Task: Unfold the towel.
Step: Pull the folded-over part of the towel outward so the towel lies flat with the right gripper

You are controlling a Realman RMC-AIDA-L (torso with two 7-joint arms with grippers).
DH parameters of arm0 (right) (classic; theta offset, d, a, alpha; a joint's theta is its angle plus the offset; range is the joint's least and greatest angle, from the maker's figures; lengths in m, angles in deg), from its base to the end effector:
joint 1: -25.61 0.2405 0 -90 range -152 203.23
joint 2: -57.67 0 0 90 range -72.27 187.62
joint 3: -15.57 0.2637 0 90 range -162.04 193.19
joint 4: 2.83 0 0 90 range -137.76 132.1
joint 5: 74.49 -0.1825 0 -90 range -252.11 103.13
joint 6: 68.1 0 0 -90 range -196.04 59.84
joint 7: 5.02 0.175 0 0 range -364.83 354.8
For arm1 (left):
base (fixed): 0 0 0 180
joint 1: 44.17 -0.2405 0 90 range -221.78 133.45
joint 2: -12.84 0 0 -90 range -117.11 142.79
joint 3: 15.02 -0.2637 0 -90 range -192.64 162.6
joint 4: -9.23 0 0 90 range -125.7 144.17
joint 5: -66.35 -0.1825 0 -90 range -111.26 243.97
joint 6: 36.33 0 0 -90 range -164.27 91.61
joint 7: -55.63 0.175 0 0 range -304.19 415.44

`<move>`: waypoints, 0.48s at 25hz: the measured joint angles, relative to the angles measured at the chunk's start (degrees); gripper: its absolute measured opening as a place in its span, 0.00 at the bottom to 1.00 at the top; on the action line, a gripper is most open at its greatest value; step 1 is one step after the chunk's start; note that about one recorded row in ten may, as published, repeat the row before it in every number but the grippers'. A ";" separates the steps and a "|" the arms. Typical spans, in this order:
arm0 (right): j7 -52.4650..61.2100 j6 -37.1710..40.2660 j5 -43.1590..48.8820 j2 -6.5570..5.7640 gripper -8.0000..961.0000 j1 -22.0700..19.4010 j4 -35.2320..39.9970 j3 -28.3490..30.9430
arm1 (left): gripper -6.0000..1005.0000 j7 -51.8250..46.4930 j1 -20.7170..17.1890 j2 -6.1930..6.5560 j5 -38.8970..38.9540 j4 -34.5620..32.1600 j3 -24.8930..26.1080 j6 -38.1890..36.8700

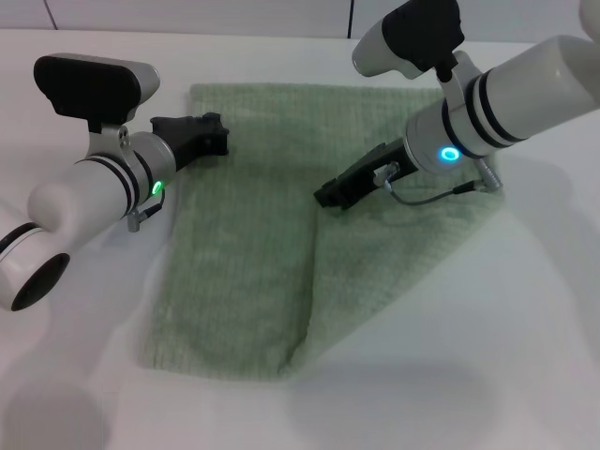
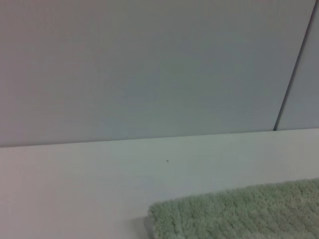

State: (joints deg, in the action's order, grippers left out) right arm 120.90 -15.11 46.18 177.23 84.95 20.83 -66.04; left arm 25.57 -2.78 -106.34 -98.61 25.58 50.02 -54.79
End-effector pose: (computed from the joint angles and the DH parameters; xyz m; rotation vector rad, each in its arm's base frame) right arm 0.1607 0.4029 -0.1308 -2.7350 0.8753 -0.1334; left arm -0.2700 0.4266 -0.0874 -1.9573 -0.9254 -0.3438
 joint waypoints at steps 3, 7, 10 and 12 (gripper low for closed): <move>0.01 0.00 0.00 -0.03 0.13 0.08 -0.02 0.00 | 0.00 0.00 0.00 0.00 0.00 -0.02 0.11 0.00; 0.02 0.00 0.00 -0.12 0.09 0.09 -0.02 -0.08 | 0.00 0.00 0.00 0.00 0.00 -0.07 0.17 0.00; -0.15 0.00 0.06 -0.13 0.07 0.08 -0.01 -0.14 | 0.00 0.00 0.00 0.00 0.00 -0.13 0.26 0.00; -0.38 0.01 0.27 -0.13 0.06 0.02 0.08 -0.39 | 0.00 0.00 0.00 0.00 0.00 -0.17 0.26 -0.03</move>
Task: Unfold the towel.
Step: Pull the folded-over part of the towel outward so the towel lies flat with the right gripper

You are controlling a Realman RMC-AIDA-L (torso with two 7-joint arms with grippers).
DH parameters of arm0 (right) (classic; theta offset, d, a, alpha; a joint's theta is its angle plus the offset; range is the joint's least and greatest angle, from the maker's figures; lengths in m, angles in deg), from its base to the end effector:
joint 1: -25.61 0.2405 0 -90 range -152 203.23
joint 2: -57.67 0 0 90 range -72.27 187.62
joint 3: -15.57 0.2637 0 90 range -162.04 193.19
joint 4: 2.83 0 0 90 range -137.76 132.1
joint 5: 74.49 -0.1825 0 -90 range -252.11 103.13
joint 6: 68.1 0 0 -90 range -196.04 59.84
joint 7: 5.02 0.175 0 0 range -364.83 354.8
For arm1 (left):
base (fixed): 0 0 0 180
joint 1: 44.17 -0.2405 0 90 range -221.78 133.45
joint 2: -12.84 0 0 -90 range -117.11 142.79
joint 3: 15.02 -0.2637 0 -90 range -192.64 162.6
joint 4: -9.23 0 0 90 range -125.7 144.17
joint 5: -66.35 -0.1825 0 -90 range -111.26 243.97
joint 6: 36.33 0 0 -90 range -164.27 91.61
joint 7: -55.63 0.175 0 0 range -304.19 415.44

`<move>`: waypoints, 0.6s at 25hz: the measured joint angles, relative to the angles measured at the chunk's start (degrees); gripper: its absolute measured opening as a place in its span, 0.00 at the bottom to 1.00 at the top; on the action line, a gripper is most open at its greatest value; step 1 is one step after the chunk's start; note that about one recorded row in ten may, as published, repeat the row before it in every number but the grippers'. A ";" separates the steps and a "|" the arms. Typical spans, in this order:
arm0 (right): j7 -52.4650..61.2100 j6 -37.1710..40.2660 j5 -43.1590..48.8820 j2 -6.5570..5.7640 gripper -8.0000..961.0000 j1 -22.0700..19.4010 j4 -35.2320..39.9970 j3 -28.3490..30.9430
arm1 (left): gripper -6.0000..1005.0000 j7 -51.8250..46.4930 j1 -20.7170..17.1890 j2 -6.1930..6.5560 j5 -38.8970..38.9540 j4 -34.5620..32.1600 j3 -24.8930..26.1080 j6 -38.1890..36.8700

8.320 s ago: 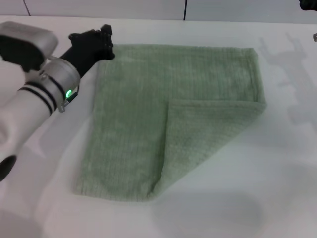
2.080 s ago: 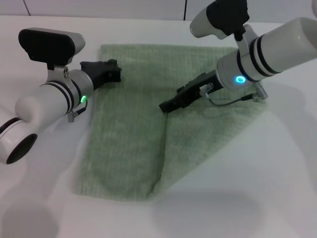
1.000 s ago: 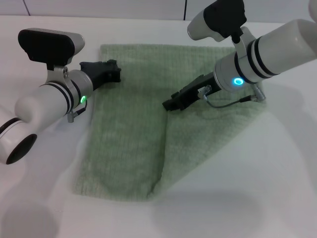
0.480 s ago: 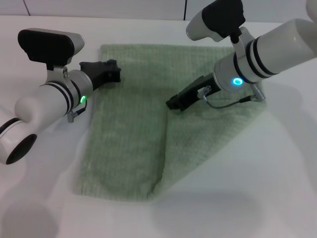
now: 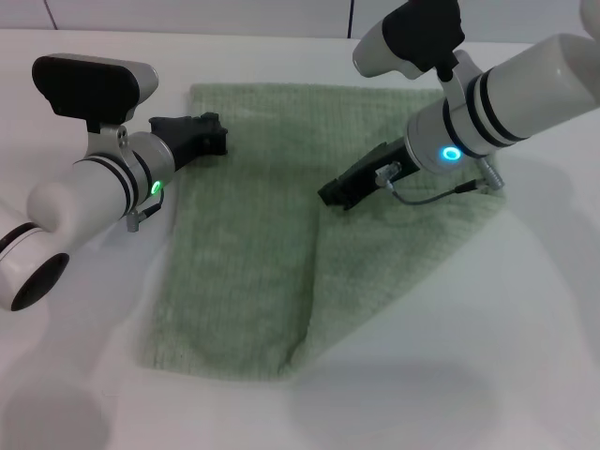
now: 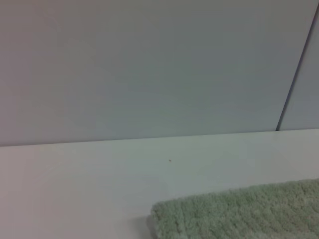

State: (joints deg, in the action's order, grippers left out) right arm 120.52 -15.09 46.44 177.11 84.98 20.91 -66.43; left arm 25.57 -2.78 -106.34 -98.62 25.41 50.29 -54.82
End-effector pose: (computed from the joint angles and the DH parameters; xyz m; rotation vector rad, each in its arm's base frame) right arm 0.1617 0.4032 -0.1301 -2.7391 0.8545 -0.1473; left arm -0.2710 0.4268 -0.0867 -1.9524 -0.9290 -0.3437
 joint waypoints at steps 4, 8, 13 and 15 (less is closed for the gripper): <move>-0.37 0.26 0.12 0.00 0.04 -0.32 0.47 -0.57 | 0.00 0.00 0.00 0.00 0.00 -0.01 0.00 -0.03; -0.64 0.82 0.00 0.01 0.03 -1.92 3.06 -0.56 | 0.00 0.00 -0.16 0.00 0.00 -0.01 0.00 -0.06; -0.54 4.78 0.00 -0.01 0.01 -5.92 10.56 -0.55 | 0.00 0.00 -0.64 0.00 0.00 0.35 0.00 -0.14; -0.16 6.72 0.00 -0.10 0.01 -7.32 13.43 -0.53 | 0.00 0.00 -0.79 0.05 0.00 0.51 0.00 -0.22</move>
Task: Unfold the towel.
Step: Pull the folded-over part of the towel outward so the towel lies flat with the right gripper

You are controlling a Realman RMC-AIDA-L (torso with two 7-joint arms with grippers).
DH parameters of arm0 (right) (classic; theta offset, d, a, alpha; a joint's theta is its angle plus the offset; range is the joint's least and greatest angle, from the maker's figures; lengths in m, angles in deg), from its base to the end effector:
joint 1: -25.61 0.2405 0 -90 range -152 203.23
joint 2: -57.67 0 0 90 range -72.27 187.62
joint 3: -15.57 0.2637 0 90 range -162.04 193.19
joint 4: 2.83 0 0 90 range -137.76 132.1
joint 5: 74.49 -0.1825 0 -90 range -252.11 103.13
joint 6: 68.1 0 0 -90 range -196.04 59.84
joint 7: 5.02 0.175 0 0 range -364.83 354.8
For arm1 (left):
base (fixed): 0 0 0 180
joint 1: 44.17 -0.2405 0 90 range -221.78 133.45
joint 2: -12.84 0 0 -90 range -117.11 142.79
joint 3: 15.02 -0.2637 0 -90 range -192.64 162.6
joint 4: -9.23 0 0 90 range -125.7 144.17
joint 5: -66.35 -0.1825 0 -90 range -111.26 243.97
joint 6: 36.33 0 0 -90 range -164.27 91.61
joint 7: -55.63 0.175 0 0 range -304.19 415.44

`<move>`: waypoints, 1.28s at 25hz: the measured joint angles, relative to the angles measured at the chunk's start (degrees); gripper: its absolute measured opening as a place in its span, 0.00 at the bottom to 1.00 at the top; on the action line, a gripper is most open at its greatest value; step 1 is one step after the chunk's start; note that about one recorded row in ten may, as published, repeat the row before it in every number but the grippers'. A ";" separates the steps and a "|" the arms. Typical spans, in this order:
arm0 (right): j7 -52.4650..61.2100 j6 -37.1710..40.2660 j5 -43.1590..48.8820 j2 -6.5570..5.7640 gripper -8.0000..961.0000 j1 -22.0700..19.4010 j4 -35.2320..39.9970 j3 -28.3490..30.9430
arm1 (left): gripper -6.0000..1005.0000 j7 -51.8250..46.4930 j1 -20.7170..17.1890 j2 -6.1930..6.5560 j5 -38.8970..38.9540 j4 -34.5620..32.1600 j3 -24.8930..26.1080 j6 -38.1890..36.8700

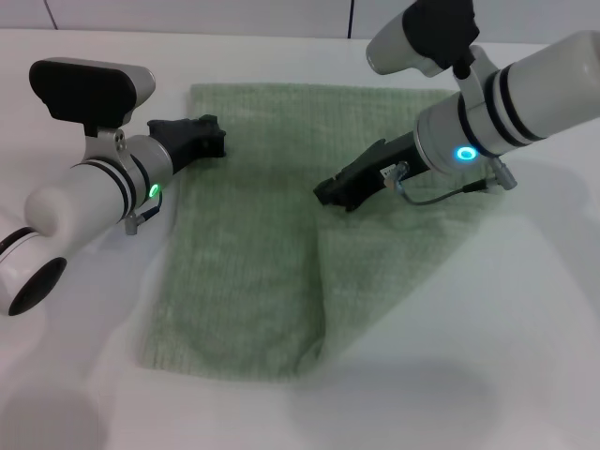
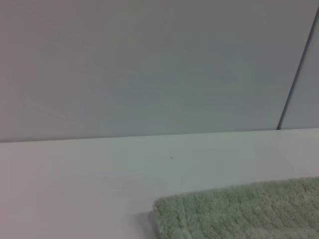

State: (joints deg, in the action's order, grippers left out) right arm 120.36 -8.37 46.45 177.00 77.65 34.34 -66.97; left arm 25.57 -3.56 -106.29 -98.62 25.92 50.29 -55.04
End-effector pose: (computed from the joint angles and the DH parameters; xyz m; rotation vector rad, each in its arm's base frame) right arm 0.1548 0.3896 -0.1179 -2.8090 0.7847 -0.0596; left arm -0.2734 0.4243 -0.0866 -1.9485 -0.9357 -0.3493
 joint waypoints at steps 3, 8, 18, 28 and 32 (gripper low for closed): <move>0.61 3.52 0.22 -0.15 0.01 -2.50 4.59 0.38 | 0.00 0.00 0.00 0.02 0.00 -0.06 0.00 -0.02; 2.78 9.40 3.37 -0.19 0.01 -6.83 13.81 1.98 | 0.00 0.00 0.00 0.04 0.00 0.02 -0.03 -0.02; 3.16 25.01 7.22 -0.04 0.01 -12.82 28.24 9.61 | 0.00 0.00 0.00 0.04 0.00 0.10 -0.19 0.02; 2.43 40.83 8.93 0.12 0.01 -15.92 40.04 15.63 | 0.00 0.06 0.00 0.10 0.00 0.10 -0.07 0.08; 2.67 44.65 10.73 0.11 0.01 -16.23 41.38 16.85 | 0.00 0.08 0.00 0.19 0.01 0.10 -0.02 0.08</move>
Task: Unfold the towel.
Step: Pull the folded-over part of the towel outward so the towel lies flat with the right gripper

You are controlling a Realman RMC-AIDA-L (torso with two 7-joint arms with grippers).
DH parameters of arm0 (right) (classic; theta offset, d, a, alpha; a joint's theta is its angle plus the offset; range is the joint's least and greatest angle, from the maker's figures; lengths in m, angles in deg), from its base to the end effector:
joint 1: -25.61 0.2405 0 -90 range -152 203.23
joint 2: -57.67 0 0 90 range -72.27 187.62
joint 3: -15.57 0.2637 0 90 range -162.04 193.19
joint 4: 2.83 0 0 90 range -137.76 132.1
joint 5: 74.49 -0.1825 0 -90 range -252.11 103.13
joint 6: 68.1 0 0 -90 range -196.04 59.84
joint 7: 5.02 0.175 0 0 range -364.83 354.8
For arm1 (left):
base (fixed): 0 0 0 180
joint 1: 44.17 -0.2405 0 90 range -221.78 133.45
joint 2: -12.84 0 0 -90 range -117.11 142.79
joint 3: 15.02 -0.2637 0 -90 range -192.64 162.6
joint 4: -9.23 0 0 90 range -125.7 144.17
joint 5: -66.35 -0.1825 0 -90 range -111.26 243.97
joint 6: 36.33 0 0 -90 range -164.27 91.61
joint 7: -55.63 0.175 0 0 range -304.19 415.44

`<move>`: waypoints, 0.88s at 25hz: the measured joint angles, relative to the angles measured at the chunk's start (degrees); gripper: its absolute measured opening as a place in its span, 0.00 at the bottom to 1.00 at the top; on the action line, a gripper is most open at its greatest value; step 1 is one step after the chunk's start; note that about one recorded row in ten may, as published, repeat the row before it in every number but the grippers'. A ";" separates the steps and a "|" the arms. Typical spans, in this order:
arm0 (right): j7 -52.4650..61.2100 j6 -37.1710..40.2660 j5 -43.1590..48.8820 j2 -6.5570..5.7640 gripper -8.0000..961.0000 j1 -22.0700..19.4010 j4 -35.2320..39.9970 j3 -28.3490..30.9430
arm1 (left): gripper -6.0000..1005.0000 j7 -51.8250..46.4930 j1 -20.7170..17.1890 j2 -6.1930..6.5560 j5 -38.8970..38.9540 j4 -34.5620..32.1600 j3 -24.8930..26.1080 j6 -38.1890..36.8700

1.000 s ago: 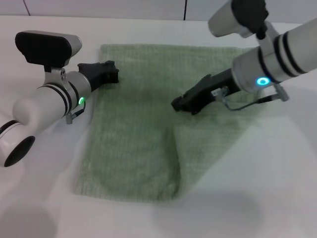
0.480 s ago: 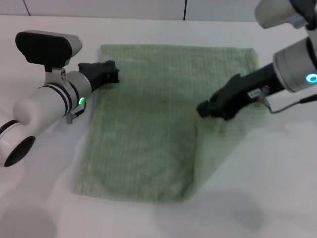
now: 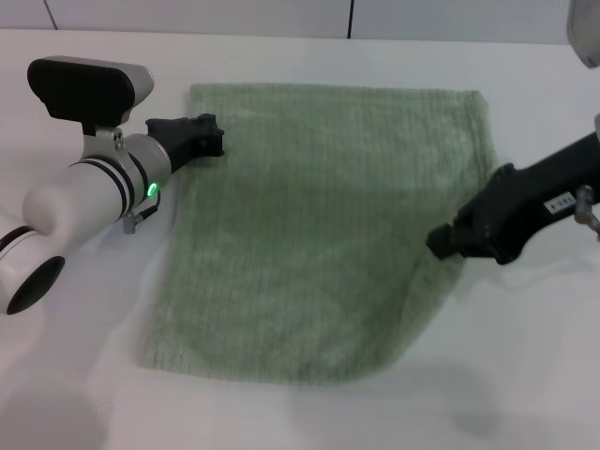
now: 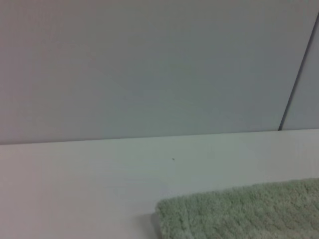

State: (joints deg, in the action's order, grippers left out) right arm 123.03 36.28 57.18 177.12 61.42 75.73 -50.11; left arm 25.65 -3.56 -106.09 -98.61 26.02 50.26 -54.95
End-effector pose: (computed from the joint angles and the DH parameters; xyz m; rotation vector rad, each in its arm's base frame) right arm 0.1651 0.3115 -0.0166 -3.0006 0.7070 -0.1558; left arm -0.2739 0.4250 -0.0851 -1.9477 -0.9319 -0.3468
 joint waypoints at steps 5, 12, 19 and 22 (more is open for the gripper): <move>0.68 2.51 3.23 0.00 0.01 -0.06 -0.06 0.10 | 0.00 0.09 0.00 0.02 0.00 0.00 0.03 0.00; 0.64 3.25 4.76 -0.05 0.01 0.05 -2.95 -0.98 | 0.00 0.08 0.00 0.03 0.00 0.03 -0.05 0.00; 0.58 3.23 5.82 -0.18 0.07 0.48 -4.53 -1.67 | 0.00 0.05 0.00 -0.03 0.00 0.15 -0.07 -0.01; 0.48 3.32 5.74 -0.22 0.10 0.99 -5.44 -1.94 | 0.00 0.04 0.00 -0.05 0.00 0.17 -0.07 -0.01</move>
State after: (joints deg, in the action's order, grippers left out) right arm 123.51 39.60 62.92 176.90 62.41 70.28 -52.05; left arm 25.69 -3.56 -106.15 -98.62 26.20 50.19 -54.96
